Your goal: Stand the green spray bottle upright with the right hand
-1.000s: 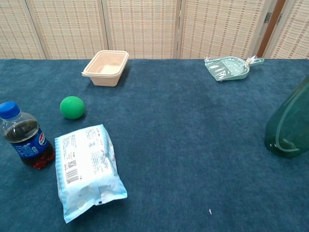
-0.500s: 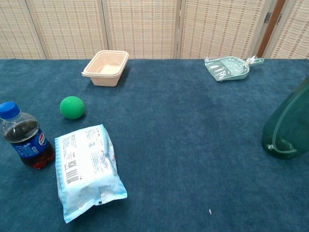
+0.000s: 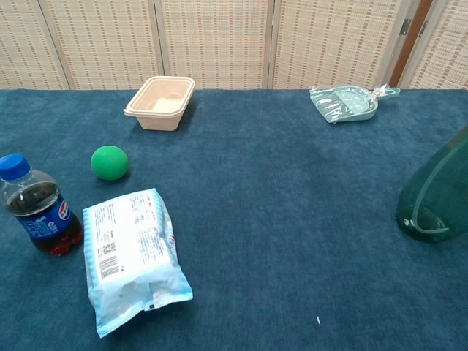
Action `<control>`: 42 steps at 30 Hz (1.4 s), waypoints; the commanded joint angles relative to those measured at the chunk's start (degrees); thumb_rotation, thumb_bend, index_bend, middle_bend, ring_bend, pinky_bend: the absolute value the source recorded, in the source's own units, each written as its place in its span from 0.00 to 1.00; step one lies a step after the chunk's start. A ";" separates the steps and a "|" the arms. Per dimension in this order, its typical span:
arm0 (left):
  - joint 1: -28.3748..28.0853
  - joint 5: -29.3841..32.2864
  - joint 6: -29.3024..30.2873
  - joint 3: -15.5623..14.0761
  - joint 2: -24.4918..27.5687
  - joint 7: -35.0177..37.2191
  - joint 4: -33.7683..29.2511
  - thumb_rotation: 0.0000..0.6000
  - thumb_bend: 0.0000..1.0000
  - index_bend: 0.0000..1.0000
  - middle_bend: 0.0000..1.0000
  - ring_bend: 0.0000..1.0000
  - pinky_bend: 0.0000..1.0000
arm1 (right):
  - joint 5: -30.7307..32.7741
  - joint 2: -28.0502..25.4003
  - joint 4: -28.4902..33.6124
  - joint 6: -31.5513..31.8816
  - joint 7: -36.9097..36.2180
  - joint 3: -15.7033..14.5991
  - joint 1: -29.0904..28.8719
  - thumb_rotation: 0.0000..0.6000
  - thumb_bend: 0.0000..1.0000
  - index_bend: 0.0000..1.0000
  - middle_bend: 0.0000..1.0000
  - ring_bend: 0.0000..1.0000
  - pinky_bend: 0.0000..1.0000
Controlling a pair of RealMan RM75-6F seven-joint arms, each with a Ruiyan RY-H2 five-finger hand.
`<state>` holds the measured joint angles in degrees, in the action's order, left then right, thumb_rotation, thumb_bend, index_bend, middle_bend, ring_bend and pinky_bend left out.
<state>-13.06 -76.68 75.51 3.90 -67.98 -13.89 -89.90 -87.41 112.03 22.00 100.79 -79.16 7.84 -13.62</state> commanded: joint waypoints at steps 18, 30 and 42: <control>0.00 0.47 -0.17 -0.02 -0.02 -0.65 -0.16 1.00 0.70 0.00 0.00 0.00 0.00 | 1.04 0.35 -0.95 -0.06 -0.47 0.48 0.38 1.00 0.23 0.43 0.54 0.49 0.47; 0.04 0.34 -0.02 -0.03 0.02 -0.70 -0.36 1.00 0.70 0.00 0.00 0.00 0.00 | 1.20 0.55 -1.42 0.41 -1.32 0.33 1.13 1.00 0.22 0.43 0.52 0.48 0.47; 0.22 0.34 0.05 -0.12 -0.01 -0.33 -0.07 1.00 0.70 0.00 0.00 0.00 0.00 | 1.30 0.35 -1.32 0.91 -1.47 0.38 1.39 1.00 0.22 0.43 0.51 0.47 0.47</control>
<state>-12.85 -76.33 75.55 3.78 -68.00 -14.22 -89.97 -86.11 112.38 20.67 101.69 -80.63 8.21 -12.24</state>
